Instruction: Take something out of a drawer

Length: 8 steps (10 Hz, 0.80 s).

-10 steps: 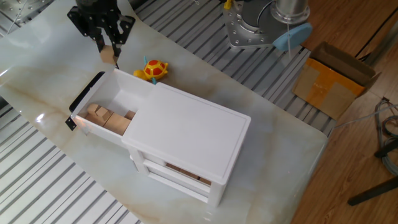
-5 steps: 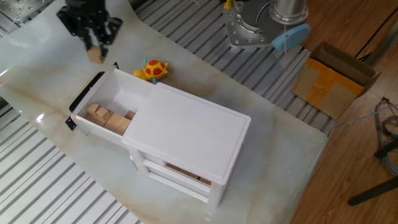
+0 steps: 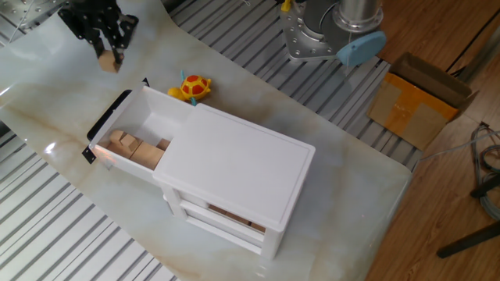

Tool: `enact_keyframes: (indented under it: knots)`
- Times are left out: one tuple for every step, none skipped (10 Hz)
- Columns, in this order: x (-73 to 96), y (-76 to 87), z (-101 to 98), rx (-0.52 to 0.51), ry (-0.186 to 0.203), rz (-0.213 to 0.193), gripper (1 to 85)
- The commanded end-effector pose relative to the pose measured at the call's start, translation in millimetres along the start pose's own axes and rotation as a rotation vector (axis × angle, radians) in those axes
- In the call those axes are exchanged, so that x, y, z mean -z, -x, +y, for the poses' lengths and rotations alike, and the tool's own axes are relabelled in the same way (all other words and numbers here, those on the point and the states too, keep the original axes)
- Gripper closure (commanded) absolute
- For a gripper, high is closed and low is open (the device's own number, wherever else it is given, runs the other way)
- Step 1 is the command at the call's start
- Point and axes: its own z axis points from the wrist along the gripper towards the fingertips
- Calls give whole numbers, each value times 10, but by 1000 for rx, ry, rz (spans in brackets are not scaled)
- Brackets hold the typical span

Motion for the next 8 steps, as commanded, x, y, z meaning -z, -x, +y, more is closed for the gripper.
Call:
enact_keyframes:
  knots:
    - [-164, 157, -116, -3, -4, -40, 847]
    - [-322, 234, -197, 46, 10, -62, 847]
    - [-477, 310, -192, 101, 59, -86, 847]
    - [-573, 370, -231, 122, 68, -107, 847]
    - [-589, 326, -312, 91, 39, -87, 847]
    - [-596, 246, -410, 86, 2, -54, 847]
    - [-600, 167, -416, 81, 2, -23, 847]
    - [-600, 143, -462, 88, -16, -14, 847]
